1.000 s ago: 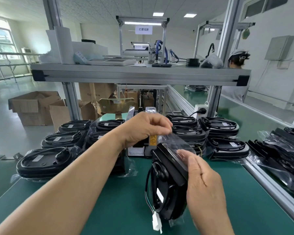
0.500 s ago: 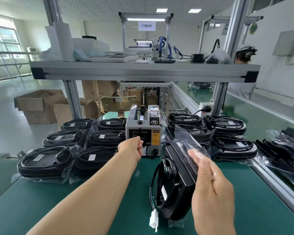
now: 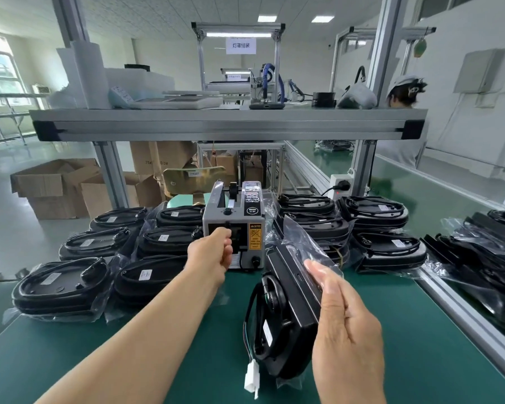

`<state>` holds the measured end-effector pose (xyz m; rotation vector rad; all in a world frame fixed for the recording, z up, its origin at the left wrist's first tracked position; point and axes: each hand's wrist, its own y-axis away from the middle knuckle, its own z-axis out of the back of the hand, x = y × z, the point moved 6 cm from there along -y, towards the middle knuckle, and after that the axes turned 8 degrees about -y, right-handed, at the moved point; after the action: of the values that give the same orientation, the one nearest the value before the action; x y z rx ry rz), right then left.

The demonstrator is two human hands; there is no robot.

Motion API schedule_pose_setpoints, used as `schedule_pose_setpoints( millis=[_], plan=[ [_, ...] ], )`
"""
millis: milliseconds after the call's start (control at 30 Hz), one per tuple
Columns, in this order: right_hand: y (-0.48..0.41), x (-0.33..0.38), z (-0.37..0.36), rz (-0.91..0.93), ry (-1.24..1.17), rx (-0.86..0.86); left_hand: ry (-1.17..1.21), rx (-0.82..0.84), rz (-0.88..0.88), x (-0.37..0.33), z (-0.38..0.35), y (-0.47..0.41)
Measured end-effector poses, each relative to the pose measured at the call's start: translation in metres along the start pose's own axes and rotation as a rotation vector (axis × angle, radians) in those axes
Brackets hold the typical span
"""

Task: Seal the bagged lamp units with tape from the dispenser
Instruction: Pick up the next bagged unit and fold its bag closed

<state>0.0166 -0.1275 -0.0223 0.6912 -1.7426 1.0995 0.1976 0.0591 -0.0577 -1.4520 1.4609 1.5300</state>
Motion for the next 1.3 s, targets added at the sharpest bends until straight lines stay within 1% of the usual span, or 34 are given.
schedule_pose_setpoints(
  millis=[33,133,200,233,300,367,567,833,1133,1300],
  plan=[
    [0.000,-0.001,-0.001,0.003,-0.004,0.008,-0.037,0.093,-0.027,-0.004,0.001,0.015],
    [0.001,-0.003,-0.004,-0.003,-0.031,0.017,-0.136,0.463,-0.172,-0.022,-0.001,0.079],
    [0.002,-0.004,-0.006,-0.012,-0.050,0.001,-0.268,0.621,-0.254,-0.028,-0.004,0.119],
    [0.002,-0.004,-0.007,-0.017,-0.056,-0.008,-0.343,0.653,-0.298,-0.030,-0.006,0.133],
    [0.004,-0.006,-0.010,-0.025,-0.071,-0.013,-0.463,0.620,-0.366,-0.033,-0.009,0.147],
    [0.006,-0.006,-0.013,-0.024,-0.087,-0.016,-0.519,0.566,-0.397,-0.034,-0.011,0.148],
    [0.009,-0.006,-0.017,-0.001,-0.067,-0.011,-0.605,0.510,-0.388,-0.035,-0.012,0.141],
    [0.013,-0.003,-0.019,0.017,-0.045,-0.004,-0.570,0.413,-0.419,-0.031,-0.007,0.140],
    [0.015,0.002,-0.021,0.041,-0.018,-0.007,-0.582,0.373,-0.473,-0.031,-0.003,0.141],
    [0.015,0.003,-0.021,0.041,-0.026,-0.007,-0.491,0.379,-0.417,-0.028,0.001,0.139]
  ],
)
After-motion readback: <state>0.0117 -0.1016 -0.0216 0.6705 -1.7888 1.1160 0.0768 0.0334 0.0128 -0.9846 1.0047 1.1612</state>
